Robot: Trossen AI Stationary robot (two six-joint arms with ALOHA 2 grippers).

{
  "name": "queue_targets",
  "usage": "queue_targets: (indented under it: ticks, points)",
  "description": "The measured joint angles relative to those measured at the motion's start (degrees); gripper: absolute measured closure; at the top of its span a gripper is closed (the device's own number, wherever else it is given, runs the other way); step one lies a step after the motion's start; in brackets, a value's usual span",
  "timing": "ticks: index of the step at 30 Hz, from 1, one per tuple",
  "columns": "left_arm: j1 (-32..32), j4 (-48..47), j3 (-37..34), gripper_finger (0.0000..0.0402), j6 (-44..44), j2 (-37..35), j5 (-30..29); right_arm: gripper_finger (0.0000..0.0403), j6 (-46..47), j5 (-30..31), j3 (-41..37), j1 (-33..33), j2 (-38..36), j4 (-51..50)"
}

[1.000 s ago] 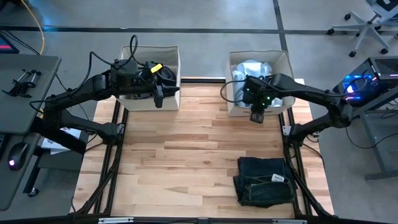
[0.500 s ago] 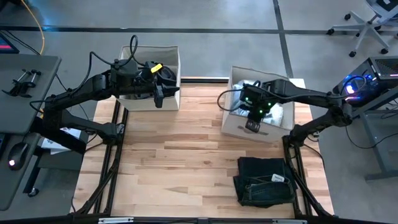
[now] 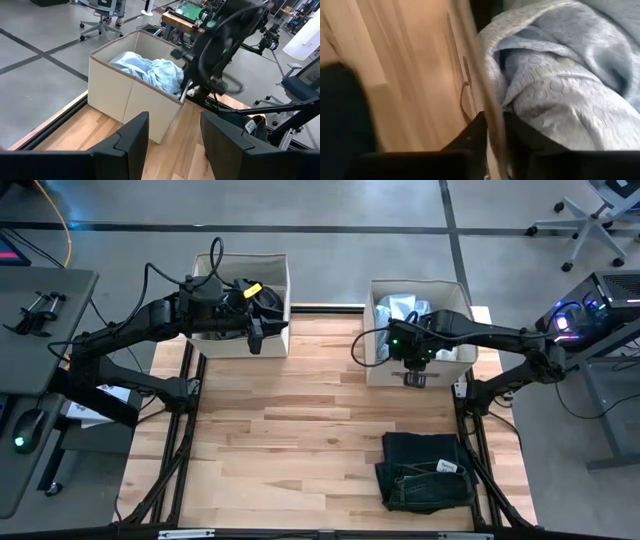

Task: Sort clothes
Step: Adjust the right laundry organizer, then put the dark blue pants into the left laundry organizer

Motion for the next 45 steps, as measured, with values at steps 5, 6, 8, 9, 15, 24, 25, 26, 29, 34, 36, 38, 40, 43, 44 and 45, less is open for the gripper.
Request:
queue_targets:
  ticks: [5,6,8,9,15,24,25,26,29,34,36,38,40,43,44,45]
  points:
    - [0.0,0.0,0.0,0.0241,0.0,0.0,0.0,0.0263,10.5,-4.1,8.0,0.0,-0.1,-3.8]
    - [0.0,0.0,0.0,0.0241,0.0,0.0,0.0,0.0244,12.9,-5.4,10.0,0.3,-0.1,-5.0]
    - [-0.1,0.0,0.0,0.0241,0.0,0.0,0.0,0.0209,16.9,-8.5,13.6,1.3,-0.2,-7.5]
    - [-0.2,0.0,0.0,0.0241,0.0,0.0,0.0,0.0193,18.6,-10.8,15.0,2.3,-0.2,-8.1]
    - [-1.2,0.0,0.0,0.0241,1.8,0.0,0.2,0.0159,27.2,-20.4,16.6,17.8,-0.2,-0.8]
    - [-1.9,0.0,0.0,0.0241,5.9,0.0,3.0,0.0150,49.0,-25.1,0.6,42.7,-0.2,15.0]
    - [-1.9,0.0,0.0,0.0241,6.1,0.0,3.1,0.0145,51.0,-26.7,-1.5,44.1,-0.2,16.6]
    - [-1.9,0.0,0.0,0.0241,6.4,0.0,3.1,0.0137,52.6,-28.2,-3.4,45.4,-0.2,18.3]
    - [-1.9,0.0,0.0,0.0241,8.0,0.0,3.1,0.0105,54.5,-31.4,-9.4,48.0,-0.2,25.4]
    - [-1.9,-0.1,0.0,0.0241,8.5,0.0,3.1,0.0057,56.5,-33.2,-18.6,48.8,0.1,35.4]
    - [-1.9,-0.5,0.0,0.0241,8.5,0.0,3.1,0.0051,55.5,-32.2,-21.3,49.3,0.7,38.0]
    - [-1.9,-0.8,0.0,0.0241,8.5,0.0,3.0,0.0050,53.7,-29.6,-23.3,50.2,1.9,39.1]
    - [-1.9,-1.6,0.0,0.0241,8.5,0.0,3.0,0.0050,51.1,-26.4,-24.5,51.4,3.6,39.2]
    - [-1.9,-2.2,0.0,0.0241,8.5,0.3,3.0,0.0052,47.8,-21.5,-25.6,53.0,7.1,40.2]
    - [-1.9,-2.4,0.0,0.0241,8.2,0.5,2.8,0.0053,47.1,-20.4,-25.8,53.4,8.4,40.6]
    - [-1.9,-2.4,0.0,0.0241,7.9,0.7,2.6,0.0054,46.5,-19.5,-26.0,53.7,10.0,40.8]
